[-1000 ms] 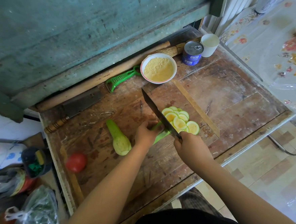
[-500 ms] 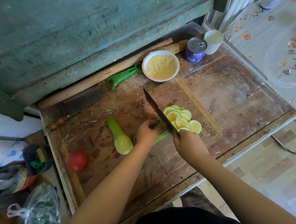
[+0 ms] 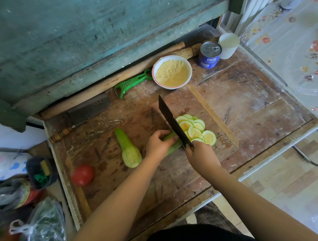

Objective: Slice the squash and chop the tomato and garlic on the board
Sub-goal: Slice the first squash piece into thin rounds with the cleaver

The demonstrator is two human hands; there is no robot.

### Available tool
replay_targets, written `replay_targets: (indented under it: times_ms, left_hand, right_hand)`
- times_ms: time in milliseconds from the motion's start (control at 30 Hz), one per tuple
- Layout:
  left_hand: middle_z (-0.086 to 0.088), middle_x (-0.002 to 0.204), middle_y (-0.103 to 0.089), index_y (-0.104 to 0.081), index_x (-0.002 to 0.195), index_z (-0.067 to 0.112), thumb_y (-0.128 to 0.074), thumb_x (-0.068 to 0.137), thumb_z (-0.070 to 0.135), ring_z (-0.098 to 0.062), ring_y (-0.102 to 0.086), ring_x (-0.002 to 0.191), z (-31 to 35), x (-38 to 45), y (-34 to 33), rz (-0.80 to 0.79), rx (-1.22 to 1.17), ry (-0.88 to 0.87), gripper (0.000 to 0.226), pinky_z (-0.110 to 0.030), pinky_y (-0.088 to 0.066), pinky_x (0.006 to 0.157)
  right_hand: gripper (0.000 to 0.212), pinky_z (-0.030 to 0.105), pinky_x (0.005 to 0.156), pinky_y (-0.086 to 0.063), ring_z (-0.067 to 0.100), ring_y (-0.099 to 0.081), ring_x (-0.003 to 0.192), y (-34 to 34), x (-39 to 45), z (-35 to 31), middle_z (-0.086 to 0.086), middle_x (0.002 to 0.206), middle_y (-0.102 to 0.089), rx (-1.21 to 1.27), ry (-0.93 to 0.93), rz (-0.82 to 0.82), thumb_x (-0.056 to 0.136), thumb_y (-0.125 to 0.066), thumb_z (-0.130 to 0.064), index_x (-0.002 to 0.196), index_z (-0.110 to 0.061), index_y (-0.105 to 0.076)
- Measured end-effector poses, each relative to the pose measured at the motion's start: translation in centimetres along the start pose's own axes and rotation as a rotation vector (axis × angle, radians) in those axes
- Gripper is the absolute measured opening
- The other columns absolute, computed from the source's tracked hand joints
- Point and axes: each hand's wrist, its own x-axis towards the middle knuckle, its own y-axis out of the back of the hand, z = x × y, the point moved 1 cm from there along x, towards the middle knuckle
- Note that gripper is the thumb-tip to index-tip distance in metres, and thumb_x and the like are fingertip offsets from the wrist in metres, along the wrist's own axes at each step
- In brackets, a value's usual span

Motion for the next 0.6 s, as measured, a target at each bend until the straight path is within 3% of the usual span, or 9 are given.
replay_targets:
  times_ms: [167, 300, 600]
  left_hand:
    - [0.009, 0.101, -0.066, -0.061, 0.089, 0.033, -0.077, 0.076, 0.035, -0.013, -0.062, 0.096, -0.2, 0.1, 0.1, 0.004, -0.002, 0.019, 0.020, -0.039, -0.051, 0.089]
    - [0.006, 0.101, -0.067, -0.064, 0.092, 0.027, -0.078, 0.075, 0.034, -0.014, -0.063, 0.095, -0.3, 0.1, 0.2, 0.012, -0.006, 0.002, 0.023, -0.041, -0.051, 0.089]
    - [0.012, 0.091, -0.065, -0.061, 0.085, 0.031, -0.078, 0.075, 0.035, -0.012, -0.063, 0.092, -0.3, 0.1, 0.1, 0.031, 0.005, -0.006, 0.021, -0.037, -0.051, 0.087]
  right_hand:
    - [0.036, 0.029, 0.045, -0.027, 0.017, -0.040, 0.050, 1.4, -1.8, -0.3, 0.002, 0.057, -0.043, 0.009, 0.060, 0.039, 0.098, -0.042, -0.025, 0.063, -0.015, -0.038]
    - [0.037, 0.028, 0.045, -0.027, 0.018, -0.041, 0.050, 2.0, -2.8, -0.6, 0.002, 0.056, -0.044, -0.025, 0.102, 0.055, 0.098, -0.042, -0.026, 0.062, -0.017, -0.038]
    - [0.038, 0.028, 0.045, -0.027, 0.018, -0.041, 0.050, 1.8, -3.1, -1.0, 0.002, 0.056, -0.043, -0.074, 0.114, 0.060, 0.098, -0.040, -0.026, 0.061, -0.017, -0.036]
